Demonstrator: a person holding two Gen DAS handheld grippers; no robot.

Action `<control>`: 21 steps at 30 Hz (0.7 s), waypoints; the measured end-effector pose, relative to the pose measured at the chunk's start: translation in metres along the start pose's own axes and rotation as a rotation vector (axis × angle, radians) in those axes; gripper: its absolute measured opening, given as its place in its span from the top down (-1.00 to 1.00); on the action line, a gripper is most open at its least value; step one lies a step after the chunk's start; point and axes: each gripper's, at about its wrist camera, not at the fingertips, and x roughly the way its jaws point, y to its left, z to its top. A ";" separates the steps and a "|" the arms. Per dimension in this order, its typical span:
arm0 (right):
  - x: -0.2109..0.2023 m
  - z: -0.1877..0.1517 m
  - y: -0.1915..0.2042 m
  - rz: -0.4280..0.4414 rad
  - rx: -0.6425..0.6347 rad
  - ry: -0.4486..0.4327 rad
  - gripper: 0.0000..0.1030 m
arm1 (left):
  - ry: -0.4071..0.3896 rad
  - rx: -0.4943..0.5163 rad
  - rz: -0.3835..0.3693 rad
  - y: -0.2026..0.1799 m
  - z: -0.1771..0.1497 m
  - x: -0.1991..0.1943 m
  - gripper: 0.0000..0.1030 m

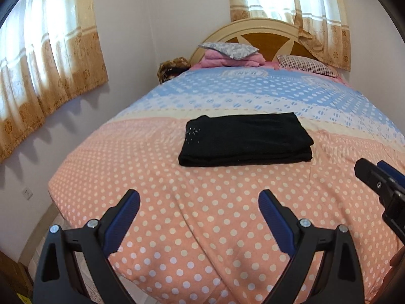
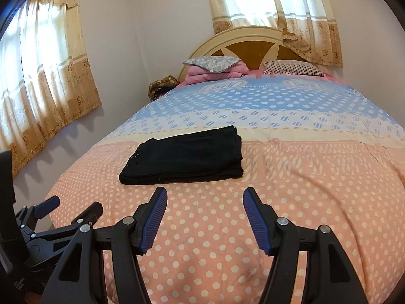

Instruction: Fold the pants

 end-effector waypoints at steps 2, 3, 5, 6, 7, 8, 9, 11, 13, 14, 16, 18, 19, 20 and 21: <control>-0.005 0.001 -0.002 -0.003 0.006 -0.010 -0.24 | -0.010 0.005 0.000 -0.002 0.000 -0.004 -0.89; -0.008 0.001 -0.002 -0.004 0.009 -0.016 -0.24 | -0.012 0.005 -0.004 -0.003 0.000 -0.006 -0.89; -0.016 0.001 -0.004 -0.002 0.014 -0.029 -0.24 | -0.020 0.002 -0.011 -0.003 0.000 -0.010 -0.89; -0.020 0.002 -0.004 -0.002 0.015 -0.039 -0.24 | -0.027 0.003 -0.012 -0.004 0.001 -0.013 -0.89; -0.023 0.003 -0.004 -0.003 0.014 -0.047 -0.25 | -0.032 0.005 -0.010 -0.005 0.001 -0.015 -0.90; -0.027 0.003 -0.003 -0.007 0.009 -0.056 -0.25 | -0.040 0.009 -0.004 -0.006 0.002 -0.017 -0.91; -0.030 0.004 -0.001 -0.012 0.002 -0.063 -0.25 | -0.044 0.011 0.001 -0.007 0.002 -0.019 -0.92; -0.035 0.005 0.000 -0.016 -0.004 -0.075 -0.25 | -0.052 0.016 0.010 -0.008 0.003 -0.023 -0.94; -0.039 0.005 -0.001 -0.016 0.001 -0.082 -0.25 | -0.061 0.015 0.010 -0.008 0.004 -0.027 -0.94; -0.040 0.005 -0.002 -0.015 0.004 -0.083 -0.25 | -0.067 0.016 0.009 -0.008 0.004 -0.029 -0.95; -0.042 0.006 -0.002 -0.011 0.008 -0.089 -0.25 | -0.069 0.017 0.013 -0.008 0.005 -0.030 -0.96; -0.043 0.006 -0.001 -0.011 0.006 -0.090 -0.25 | -0.066 0.017 0.017 -0.009 0.005 -0.029 -0.96; -0.044 0.006 -0.001 -0.011 0.006 -0.092 -0.25 | -0.066 0.016 0.018 -0.009 0.005 -0.030 -0.96; -0.044 0.006 -0.001 -0.011 0.005 -0.094 -0.25 | -0.067 0.014 0.017 -0.008 0.004 -0.030 -0.96; -0.045 0.006 0.000 -0.011 0.003 -0.096 -0.25 | -0.065 0.015 0.018 -0.008 0.004 -0.030 -0.96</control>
